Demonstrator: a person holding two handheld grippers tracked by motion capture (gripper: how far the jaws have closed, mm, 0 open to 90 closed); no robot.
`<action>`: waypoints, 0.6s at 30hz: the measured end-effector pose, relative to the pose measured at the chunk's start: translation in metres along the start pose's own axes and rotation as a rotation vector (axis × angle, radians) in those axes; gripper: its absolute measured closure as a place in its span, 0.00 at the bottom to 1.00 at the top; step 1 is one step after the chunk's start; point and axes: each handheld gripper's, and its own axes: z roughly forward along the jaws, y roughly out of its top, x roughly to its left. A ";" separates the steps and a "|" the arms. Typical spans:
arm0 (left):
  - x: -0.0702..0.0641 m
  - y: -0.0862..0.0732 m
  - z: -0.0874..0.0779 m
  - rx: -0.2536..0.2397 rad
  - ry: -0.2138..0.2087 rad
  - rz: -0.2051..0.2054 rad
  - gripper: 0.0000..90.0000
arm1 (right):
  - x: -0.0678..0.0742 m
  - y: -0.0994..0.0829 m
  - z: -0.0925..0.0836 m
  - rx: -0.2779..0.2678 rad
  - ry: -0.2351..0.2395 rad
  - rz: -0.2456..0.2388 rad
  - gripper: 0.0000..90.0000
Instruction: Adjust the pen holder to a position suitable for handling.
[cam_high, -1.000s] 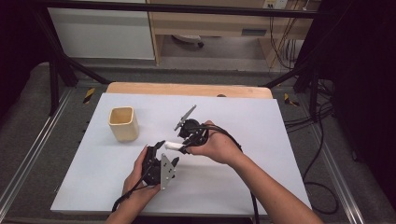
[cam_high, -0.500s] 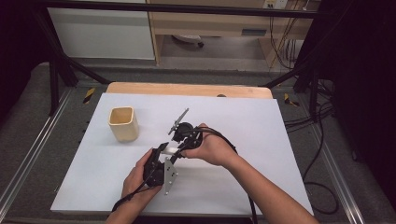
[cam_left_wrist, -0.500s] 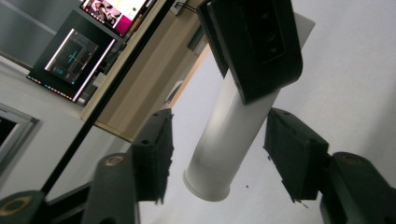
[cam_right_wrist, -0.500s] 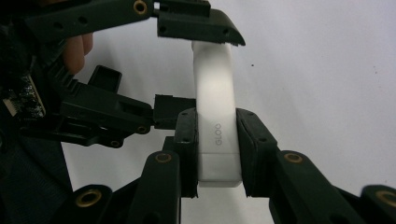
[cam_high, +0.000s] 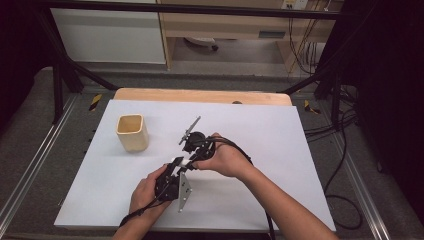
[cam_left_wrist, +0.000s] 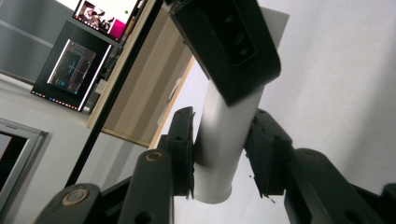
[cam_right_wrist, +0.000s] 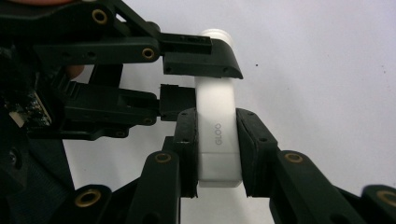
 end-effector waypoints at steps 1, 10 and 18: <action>0.000 0.000 0.000 0.000 -0.005 0.002 0.73 | 0.000 0.000 0.000 -0.004 0.001 0.003 0.78; 0.002 0.002 0.000 0.003 -0.018 0.015 0.76 | -0.001 -0.001 -0.003 -0.023 0.001 0.005 0.72; 0.004 -0.001 0.000 0.013 -0.021 0.004 0.76 | -0.002 -0.010 -0.012 -0.063 -0.002 0.014 0.69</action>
